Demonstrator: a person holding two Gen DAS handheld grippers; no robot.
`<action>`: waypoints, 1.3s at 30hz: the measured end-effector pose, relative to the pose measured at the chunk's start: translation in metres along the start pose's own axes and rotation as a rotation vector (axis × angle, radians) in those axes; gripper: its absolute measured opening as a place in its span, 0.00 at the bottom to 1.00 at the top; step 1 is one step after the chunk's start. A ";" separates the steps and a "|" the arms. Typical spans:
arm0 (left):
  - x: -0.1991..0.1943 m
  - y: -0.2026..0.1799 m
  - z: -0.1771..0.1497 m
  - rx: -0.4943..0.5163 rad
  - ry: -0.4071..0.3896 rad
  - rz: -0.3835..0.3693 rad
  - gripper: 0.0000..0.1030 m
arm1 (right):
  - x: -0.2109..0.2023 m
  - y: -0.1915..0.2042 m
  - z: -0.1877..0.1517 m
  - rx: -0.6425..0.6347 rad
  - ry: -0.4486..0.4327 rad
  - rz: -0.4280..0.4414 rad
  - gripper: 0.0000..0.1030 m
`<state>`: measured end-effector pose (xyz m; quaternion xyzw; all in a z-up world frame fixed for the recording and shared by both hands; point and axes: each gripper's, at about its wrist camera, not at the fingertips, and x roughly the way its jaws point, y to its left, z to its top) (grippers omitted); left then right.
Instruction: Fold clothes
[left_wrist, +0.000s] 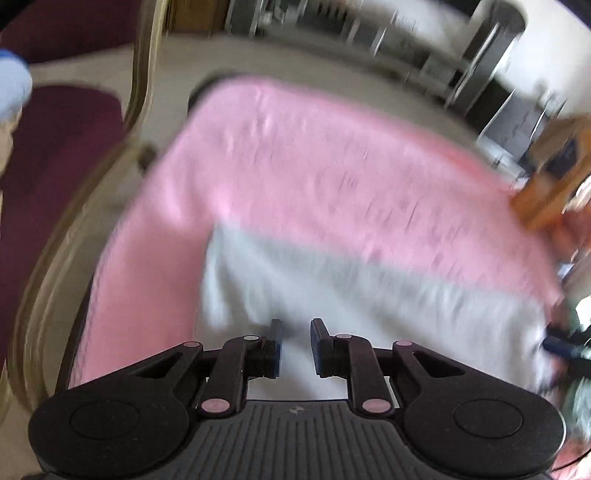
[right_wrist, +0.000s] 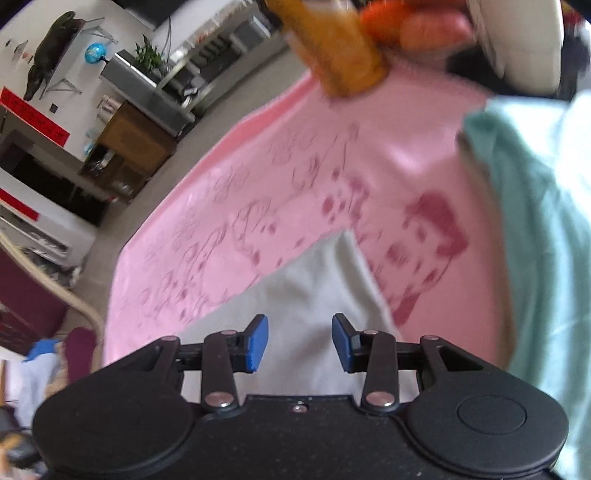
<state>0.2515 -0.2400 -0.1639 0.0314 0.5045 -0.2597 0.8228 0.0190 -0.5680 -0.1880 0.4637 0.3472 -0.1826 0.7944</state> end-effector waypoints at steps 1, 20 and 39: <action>0.000 0.001 -0.003 0.005 0.016 0.030 0.17 | 0.003 -0.004 0.001 0.021 0.028 0.014 0.37; -0.015 -0.025 -0.033 0.139 -0.036 0.309 0.21 | -0.016 -0.017 0.030 0.016 -0.192 -0.158 0.26; -0.016 -0.021 -0.026 0.079 -0.069 0.261 0.22 | -0.001 -0.007 0.034 0.016 -0.264 -0.306 0.10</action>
